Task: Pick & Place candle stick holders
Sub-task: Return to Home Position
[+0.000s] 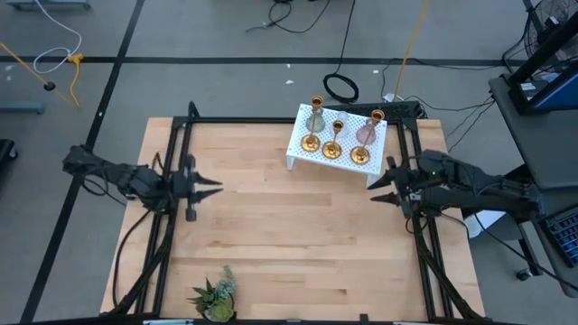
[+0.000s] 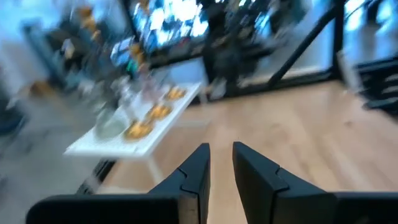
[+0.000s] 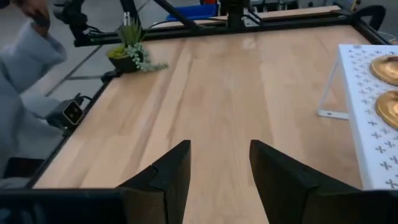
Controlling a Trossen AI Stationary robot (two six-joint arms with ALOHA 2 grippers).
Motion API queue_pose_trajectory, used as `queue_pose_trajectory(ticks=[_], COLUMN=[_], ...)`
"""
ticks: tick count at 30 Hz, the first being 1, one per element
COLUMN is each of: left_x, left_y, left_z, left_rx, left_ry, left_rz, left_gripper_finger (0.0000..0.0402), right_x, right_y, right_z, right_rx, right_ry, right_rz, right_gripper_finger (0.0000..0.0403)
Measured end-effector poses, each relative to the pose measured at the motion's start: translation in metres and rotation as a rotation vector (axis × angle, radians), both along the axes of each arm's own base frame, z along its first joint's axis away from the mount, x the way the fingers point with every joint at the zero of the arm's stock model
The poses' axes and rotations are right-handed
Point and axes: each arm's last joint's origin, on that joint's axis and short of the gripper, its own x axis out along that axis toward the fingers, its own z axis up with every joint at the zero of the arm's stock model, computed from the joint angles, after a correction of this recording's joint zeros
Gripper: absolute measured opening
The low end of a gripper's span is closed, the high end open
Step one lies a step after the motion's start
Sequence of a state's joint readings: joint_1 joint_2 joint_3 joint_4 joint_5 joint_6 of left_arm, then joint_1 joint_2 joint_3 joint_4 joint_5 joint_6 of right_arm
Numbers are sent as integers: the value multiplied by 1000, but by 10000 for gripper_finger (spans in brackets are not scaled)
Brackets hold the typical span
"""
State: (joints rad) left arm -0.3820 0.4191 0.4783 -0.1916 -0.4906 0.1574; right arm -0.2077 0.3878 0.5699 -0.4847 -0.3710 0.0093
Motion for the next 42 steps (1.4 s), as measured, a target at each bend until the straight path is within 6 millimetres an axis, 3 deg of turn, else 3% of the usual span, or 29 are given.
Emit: queue_pose_trajectory(ticks=[6, 10, 16, 21, 25, 33, 42], left_x=[-4, -5, -3, -2, -2, 0, 0], left_y=[0, 3, 12, 19, 26, 35, 38], left_z=[-44, -61, -87, -87, -87, -96, -97], left_rx=[49, 69, 69, 60, 89, -41, -43], left_ry=[-135, -217, -285, -284, -279, -194, -190], left_rz=[-129, -148, -119, -76, -25, 35, 58], left_gripper_finger=[76, 76, 76, 76, 76, 76, 76], right_x=[-3, -1, 7, 8, 5, 4, 3], right_y=[4, 6, 4, 4, 5, 5, 5], right_z=[-5, -10, -38, -60, -64, -89, -79], right_rx=[14, -13, -48, -71, -116, -122, -138], right_ry=[-94, -250, -341, -335, -365, -377, -493], right_rz=[109, 219, 228, 234, 242, 241, 233], right_gripper_finger=[155, 155, 155, 155, 155, 155, 155])
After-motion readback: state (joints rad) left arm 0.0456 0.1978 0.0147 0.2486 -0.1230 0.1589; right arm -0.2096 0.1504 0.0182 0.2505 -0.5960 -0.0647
